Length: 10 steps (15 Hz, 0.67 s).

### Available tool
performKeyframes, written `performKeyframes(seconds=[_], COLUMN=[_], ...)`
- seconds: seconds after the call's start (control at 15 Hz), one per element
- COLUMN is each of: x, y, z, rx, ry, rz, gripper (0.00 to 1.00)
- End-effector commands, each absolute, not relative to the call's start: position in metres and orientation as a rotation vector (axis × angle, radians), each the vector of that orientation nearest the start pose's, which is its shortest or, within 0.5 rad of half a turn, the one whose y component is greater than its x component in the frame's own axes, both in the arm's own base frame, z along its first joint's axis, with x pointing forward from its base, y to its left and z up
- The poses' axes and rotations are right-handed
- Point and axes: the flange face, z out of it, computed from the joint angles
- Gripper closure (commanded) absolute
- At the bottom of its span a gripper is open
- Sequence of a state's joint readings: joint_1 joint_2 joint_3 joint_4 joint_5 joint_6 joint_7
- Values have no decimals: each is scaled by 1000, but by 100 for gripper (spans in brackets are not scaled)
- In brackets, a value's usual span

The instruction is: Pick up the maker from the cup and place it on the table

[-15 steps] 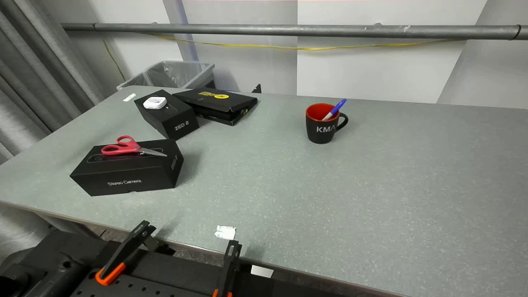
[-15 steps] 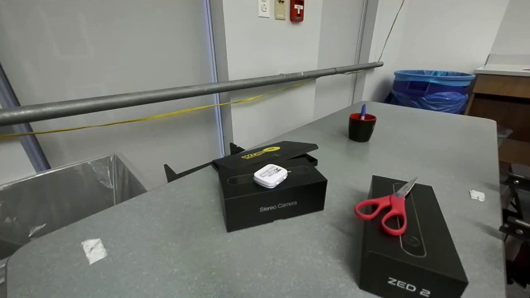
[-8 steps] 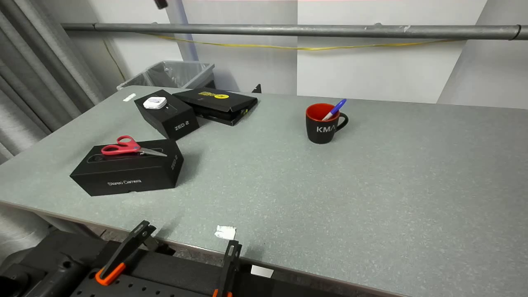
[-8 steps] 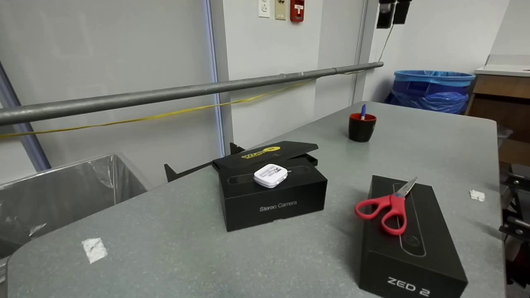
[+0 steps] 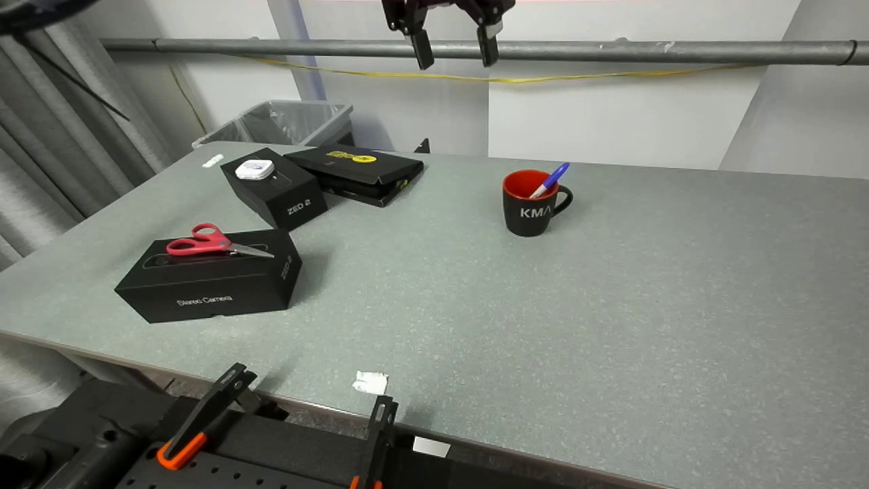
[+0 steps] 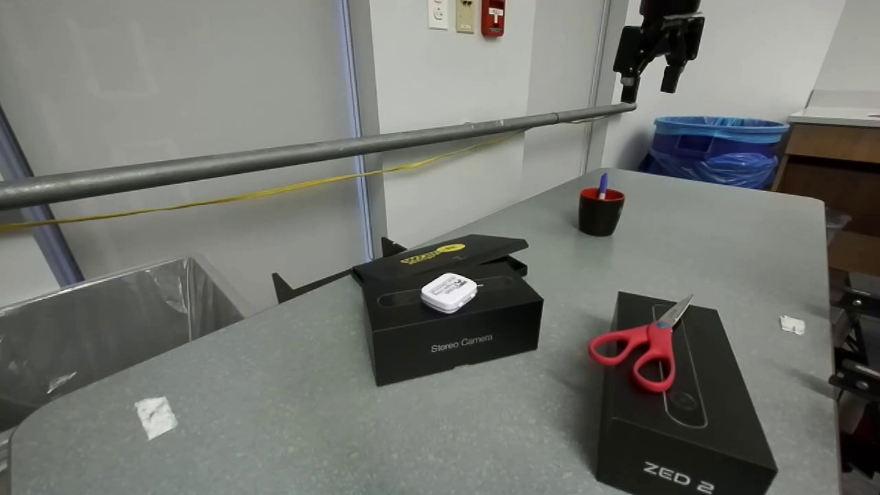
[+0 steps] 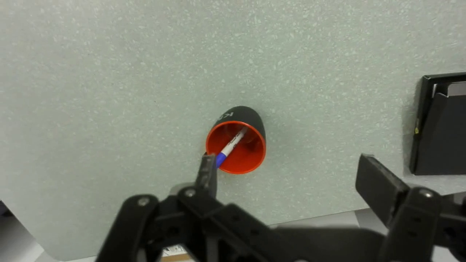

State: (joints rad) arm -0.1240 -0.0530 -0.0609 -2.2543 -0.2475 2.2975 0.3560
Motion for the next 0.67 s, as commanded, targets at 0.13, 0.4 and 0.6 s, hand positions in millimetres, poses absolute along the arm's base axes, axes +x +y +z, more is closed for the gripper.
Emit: performKeyframes(seconds=[0.13,0.4,0.6], x=[514,527,551], y=[-97,-95,-117], z=[396,382,346], rx=[-3258,-3268,-3236], ry=[619,737,976], rz=[-185,-311,-395], gripper=[0,0,0])
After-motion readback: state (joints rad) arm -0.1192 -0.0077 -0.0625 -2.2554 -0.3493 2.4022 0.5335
